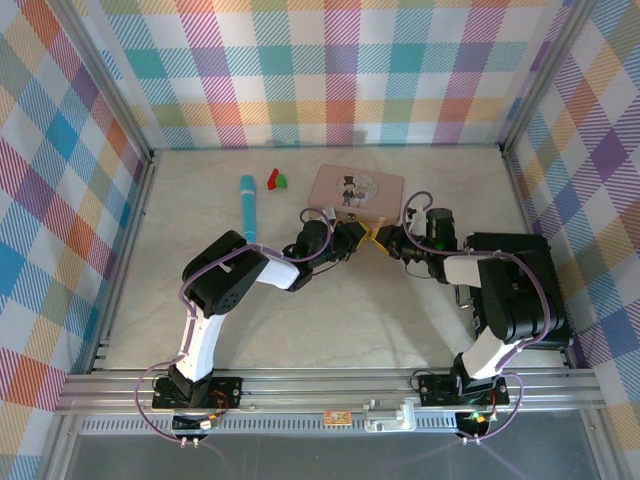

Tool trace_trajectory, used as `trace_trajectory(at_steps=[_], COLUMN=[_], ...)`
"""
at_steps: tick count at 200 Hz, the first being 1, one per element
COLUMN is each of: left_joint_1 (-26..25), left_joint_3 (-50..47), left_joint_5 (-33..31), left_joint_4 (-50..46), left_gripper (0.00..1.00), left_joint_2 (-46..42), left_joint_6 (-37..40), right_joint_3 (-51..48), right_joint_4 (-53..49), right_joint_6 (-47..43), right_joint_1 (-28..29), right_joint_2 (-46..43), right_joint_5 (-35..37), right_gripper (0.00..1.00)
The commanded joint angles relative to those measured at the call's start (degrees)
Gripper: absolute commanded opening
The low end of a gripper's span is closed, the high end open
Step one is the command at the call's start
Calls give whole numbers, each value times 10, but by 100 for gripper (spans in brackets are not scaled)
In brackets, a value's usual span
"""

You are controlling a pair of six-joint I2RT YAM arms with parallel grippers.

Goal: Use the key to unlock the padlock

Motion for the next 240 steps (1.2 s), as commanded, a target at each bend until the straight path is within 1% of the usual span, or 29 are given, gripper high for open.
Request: trace_trajectory(at_steps=[1, 24, 59, 68, 80, 87, 99, 106, 116, 120, 127, 134, 140, 147, 155, 165, 173, 204, 228, 240], left_joint_1=[-8, -8, -8, -9, -8, -8, -8, -9, -8, -9, -10, -13, -18, -24, -28, -31, -34, -41, -41, -41], left_joint_3=[16, 15, 17, 17, 18, 19, 18, 13, 3, 0, -5, -7, -11, -14, -12, -10, -9, 7, 30, 33], left_joint_5=[8, 8, 9, 10, 12, 15, 24, 24, 20, 18, 17, 20, 18, 12, 12, 12, 8, -2, 5, 5], left_joint_4=[64, 64, 69, 75, 84, 90, 116, 138, 179, 194, 206, 208, 207, 207, 208, 214, 214, 214, 213, 211], left_gripper=[0, 0, 0, 0, 0, 0, 0, 0, 0, 0, 0, 0, 0, 0, 0, 0, 0, 0, 0, 0], left_joint_2=[-11, -11, -7, -4, 1, 5, 15, 23, 34, 39, 45, 46, 45, 43, 45, 51, 54, 75, 85, 82], left_joint_6=[-2, -2, 0, 0, 4, 14, 33, 42, 63, 68, 79, 107, 132, 154, 165, 164, 171, 178, 173, 175], right_joint_3=[-5, -3, -11, -10, -6, -4, -7, -10, -18, -24, -37, -45, -44, -39, -26, -9, -1, 9, 19, 19], right_joint_4=[60, 87, 92, 88, 73, 72, 112, 150, 225, 262, 343, 417, 454, 466, 444, 396, 382, 457, 438, 424], right_joint_6=[20, 45, 73, 90, 133, 168, 266, 343, 470, 542, 653, 745, 801, 840, 850, 838, 838, 887, 863, 830], right_joint_1=[5, 8, 11, 12, 11, 12, 12, 11, 12, 12, 13, 15, 19, 24, 28, 31, 33, 40, 45, 35], right_joint_2=[14, 27, 22, 18, 13, 12, 12, 15, 26, 33, 49, 66, 73, 70, 56, 34, 24, 55, 60, 65], right_joint_5=[-21, -34, -42, -46, -49, -56, -72, -82, -94, -95, -86, -68, -54, -40, -33, -27, -14, 56, 36, 20], right_gripper=[15, 15, 14, 10, 0, 0, 0, 0, 0, 0, 0, 0, 0, 0, 0, 0, 0, 0, 0, 0])
